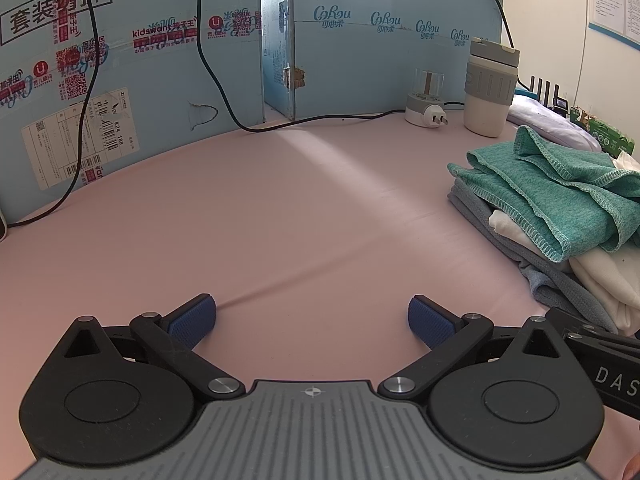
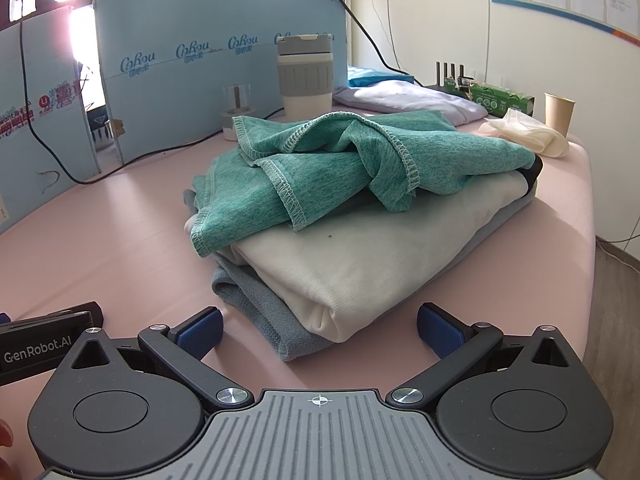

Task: Fold clothes

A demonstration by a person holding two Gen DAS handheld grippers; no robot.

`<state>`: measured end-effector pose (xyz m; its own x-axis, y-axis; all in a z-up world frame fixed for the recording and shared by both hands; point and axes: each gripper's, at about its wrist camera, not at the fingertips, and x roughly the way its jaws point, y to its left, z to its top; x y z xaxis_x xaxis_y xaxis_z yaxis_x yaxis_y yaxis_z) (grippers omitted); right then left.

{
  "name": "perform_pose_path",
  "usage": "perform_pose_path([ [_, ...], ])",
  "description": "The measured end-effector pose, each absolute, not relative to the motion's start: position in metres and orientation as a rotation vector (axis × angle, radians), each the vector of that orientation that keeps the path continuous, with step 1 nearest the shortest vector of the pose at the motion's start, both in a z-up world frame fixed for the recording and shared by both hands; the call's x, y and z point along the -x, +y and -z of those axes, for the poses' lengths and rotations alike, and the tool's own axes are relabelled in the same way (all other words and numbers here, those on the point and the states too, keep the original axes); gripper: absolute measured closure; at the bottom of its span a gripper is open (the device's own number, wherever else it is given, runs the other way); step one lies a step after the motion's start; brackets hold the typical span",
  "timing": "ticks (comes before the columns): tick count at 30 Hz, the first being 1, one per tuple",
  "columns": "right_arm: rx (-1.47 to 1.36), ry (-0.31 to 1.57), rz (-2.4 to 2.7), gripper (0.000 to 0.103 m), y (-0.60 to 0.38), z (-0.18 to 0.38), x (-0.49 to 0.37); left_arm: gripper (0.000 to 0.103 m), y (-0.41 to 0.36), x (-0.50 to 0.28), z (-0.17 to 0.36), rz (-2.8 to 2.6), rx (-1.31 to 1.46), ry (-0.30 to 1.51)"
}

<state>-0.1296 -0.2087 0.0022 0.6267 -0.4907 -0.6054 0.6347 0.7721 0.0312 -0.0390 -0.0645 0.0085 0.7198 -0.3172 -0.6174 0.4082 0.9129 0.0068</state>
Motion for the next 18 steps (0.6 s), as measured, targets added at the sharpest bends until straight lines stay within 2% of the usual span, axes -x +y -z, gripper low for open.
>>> perform_pose_path([
  [18, -0.250, 0.615, 0.653, 0.000, -0.2081, -0.0024, 0.1294, 0.000, -0.0646, 0.0391, -0.0083, 0.403, -0.146, 0.654],
])
